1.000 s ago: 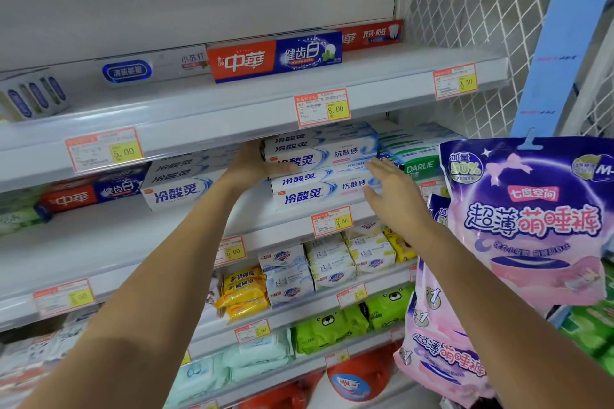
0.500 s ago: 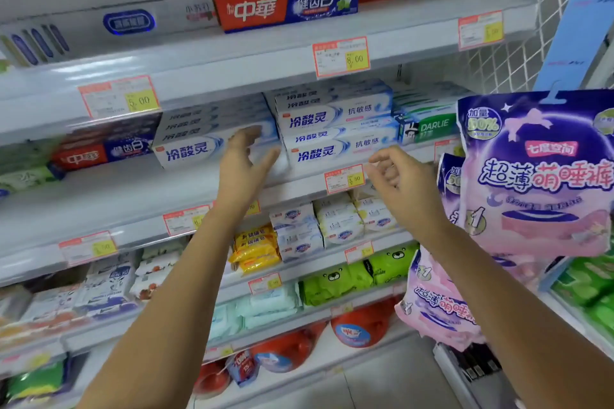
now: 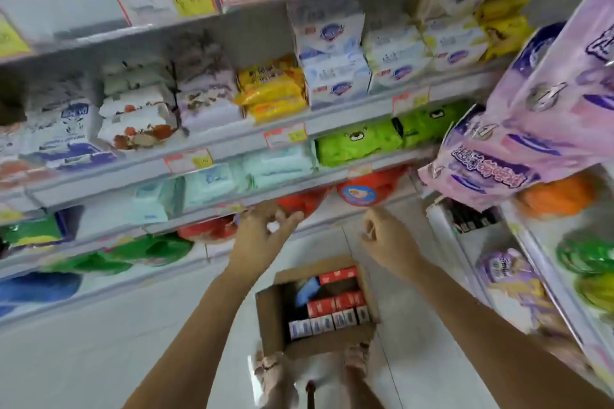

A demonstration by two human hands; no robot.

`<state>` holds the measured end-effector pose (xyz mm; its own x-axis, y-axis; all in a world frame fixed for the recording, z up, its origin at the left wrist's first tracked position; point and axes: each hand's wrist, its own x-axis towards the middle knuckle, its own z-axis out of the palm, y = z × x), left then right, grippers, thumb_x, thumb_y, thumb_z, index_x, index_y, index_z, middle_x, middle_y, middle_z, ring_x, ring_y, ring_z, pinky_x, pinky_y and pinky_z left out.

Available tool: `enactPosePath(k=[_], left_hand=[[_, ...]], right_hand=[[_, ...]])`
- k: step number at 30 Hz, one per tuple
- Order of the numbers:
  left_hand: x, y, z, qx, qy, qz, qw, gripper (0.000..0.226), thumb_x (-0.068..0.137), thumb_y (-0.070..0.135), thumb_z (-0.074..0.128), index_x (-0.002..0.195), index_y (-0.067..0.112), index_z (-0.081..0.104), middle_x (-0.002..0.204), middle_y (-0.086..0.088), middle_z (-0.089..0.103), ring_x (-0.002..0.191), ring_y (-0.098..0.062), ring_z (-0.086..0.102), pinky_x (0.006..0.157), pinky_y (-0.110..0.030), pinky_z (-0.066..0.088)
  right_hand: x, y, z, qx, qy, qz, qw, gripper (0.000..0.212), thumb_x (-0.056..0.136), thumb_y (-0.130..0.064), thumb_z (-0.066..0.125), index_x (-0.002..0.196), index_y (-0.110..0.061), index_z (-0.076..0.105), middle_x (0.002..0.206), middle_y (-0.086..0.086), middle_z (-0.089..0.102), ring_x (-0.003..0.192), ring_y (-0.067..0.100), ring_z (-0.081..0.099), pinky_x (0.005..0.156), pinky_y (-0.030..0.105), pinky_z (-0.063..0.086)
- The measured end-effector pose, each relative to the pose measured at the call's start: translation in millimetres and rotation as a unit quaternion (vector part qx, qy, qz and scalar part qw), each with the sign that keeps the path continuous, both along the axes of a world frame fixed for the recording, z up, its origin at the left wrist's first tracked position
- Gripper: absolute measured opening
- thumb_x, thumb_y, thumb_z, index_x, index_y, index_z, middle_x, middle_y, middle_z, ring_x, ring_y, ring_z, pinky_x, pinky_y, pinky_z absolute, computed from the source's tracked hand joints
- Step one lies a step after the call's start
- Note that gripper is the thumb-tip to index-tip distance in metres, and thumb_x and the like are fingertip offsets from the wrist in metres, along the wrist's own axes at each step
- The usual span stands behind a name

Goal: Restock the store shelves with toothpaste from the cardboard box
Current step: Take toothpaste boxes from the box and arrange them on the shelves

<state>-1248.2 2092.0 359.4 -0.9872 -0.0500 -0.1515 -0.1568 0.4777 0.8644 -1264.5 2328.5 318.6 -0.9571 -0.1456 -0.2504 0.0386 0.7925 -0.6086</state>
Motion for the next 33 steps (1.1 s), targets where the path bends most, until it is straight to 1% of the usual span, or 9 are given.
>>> enactPosePath(k=[4, 6, 10, 12, 15, 18, 20, 24, 33], left_hand=[[37.1, -19.4, -122.2, -0.023, -0.170, 0.029, 0.985, 0.027, 0.068, 0.041, 0.071, 0.061, 0.023, 0.053, 0.078, 0.001, 0.066, 0.077, -0.020, 0.064, 0.073, -0.033, 0.049], [53.3, -20.6, -178.5, -0.059, -0.247, 0.012, 0.967, 0.024, 0.073, 0.034, 0.072, 0.066, 0.020, 0.054, 0.081, -0.003, 0.065, 0.077, -0.021, 0.060, 0.069, -0.029, 0.044], [82.2, -17.1, -277.3, -0.078, -0.326, -0.002, 0.942, 0.014, 0.081, 0.020, 0.071, 0.077, 0.012, 0.060, 0.073, 0.006, 0.056, 0.072, -0.014, 0.053, 0.055, -0.012, 0.037], [94.9, -14.9, -320.9, -0.067, -0.350, 0.019, 0.934, 0.014, 0.081, 0.017, 0.072, 0.078, 0.016, 0.059, 0.074, 0.009, 0.057, 0.073, -0.012, 0.056, 0.058, -0.011, 0.039], [110.3, -10.5, -381.9, -0.057, -0.366, 0.004, 0.929, 0.020, 0.081, 0.019, 0.072, 0.096, 0.019, 0.060, 0.092, 0.008, 0.061, 0.083, -0.008, 0.057, 0.068, -0.013, 0.042], [119.9, -1.7, -440.6, -0.066, -0.373, -0.043, 0.924, 0.038, 0.079, 0.025, 0.074, 0.114, 0.024, 0.059, 0.111, 0.003, 0.061, 0.097, -0.013, 0.060, 0.087, -0.028, 0.050], [122.3, 6.9, -474.4, -0.064, -0.386, -0.069, 0.918, 0.046, 0.079, 0.029, 0.074, 0.121, 0.028, 0.055, 0.118, 0.000, 0.058, 0.103, -0.018, 0.061, 0.093, -0.034, 0.049], [126.9, 26.5, -529.0, -0.083, -0.386, -0.119, 0.911, 0.061, 0.081, 0.029, 0.073, 0.135, 0.021, 0.047, 0.133, -0.006, 0.050, 0.119, -0.021, 0.051, 0.097, -0.026, 0.038], [118.9, 33.8, -575.5, -0.026, -0.406, -0.128, 0.904, 0.076, 0.066, 0.018, 0.084, 0.134, 0.016, 0.049, 0.127, -0.005, 0.058, 0.113, -0.023, 0.057, 0.100, -0.040, 0.046]], right_hand=[[32.4, -8.1, -111.3, 0.076, -0.104, -0.012, 0.992, 0.012, 0.083, -0.005, 0.058, 0.085, -0.010, 0.048, 0.087, 0.006, 0.042, 0.080, 0.030, 0.052, 0.067, 0.029, 0.033], [46.1, -8.7, -162.6, 0.091, -0.146, -0.025, 0.985, 0.013, 0.083, -0.010, 0.059, 0.091, -0.012, 0.049, 0.091, 0.004, 0.045, 0.082, 0.023, 0.052, 0.069, 0.025, 0.034], [71.1, 5.5, -288.6, 0.073, -0.213, -0.041, 0.973, 0.043, 0.077, -0.029, 0.060, 0.118, -0.026, 0.044, 0.096, -0.002, 0.058, 0.077, 0.014, 0.063, 0.064, 0.030, 0.056], [83.9, 9.9, -341.5, 0.097, -0.256, -0.027, 0.961, 0.030, 0.084, -0.034, 0.060, 0.109, -0.030, 0.045, 0.099, -0.006, 0.059, 0.069, 0.006, 0.062, 0.059, 0.027, 0.057], [87.8, -1.1, -370.0, 0.122, -0.271, 0.017, 0.955, 0.015, 0.088, -0.035, 0.059, 0.095, -0.024, 0.051, 0.087, -0.006, 0.064, 0.071, 0.007, 0.063, 0.065, 0.029, 0.058], [84.8, -12.7, -399.4, 0.149, -0.283, 0.078, 0.944, 0.016, 0.090, -0.029, 0.062, 0.102, -0.019, 0.059, 0.099, -0.006, 0.064, 0.092, 0.013, 0.064, 0.079, 0.020, 0.049], [84.2, -21.8, -424.6, 0.150, -0.270, 0.119, 0.944, 0.027, 0.089, -0.027, 0.063, 0.114, -0.017, 0.059, 0.114, -0.001, 0.063, 0.106, 0.015, 0.060, 0.086, 0.020, 0.042], [89.3, -37.1, -477.8, 0.135, -0.281, 0.191, 0.931, 0.059, 0.084, -0.027, 0.069, 0.136, -0.019, 0.044, 0.140, 0.004, 0.046, 0.129, 0.020, 0.044, 0.108, 0.032, 0.034], [80.0, -49.7, -511.9, 0.085, -0.230, 0.332, 0.911, 0.060, 0.081, -0.024, 0.071, 0.136, -0.019, 0.048, 0.136, 0.003, 0.051, 0.123, 0.019, 0.048, 0.104, 0.030, 0.037]])
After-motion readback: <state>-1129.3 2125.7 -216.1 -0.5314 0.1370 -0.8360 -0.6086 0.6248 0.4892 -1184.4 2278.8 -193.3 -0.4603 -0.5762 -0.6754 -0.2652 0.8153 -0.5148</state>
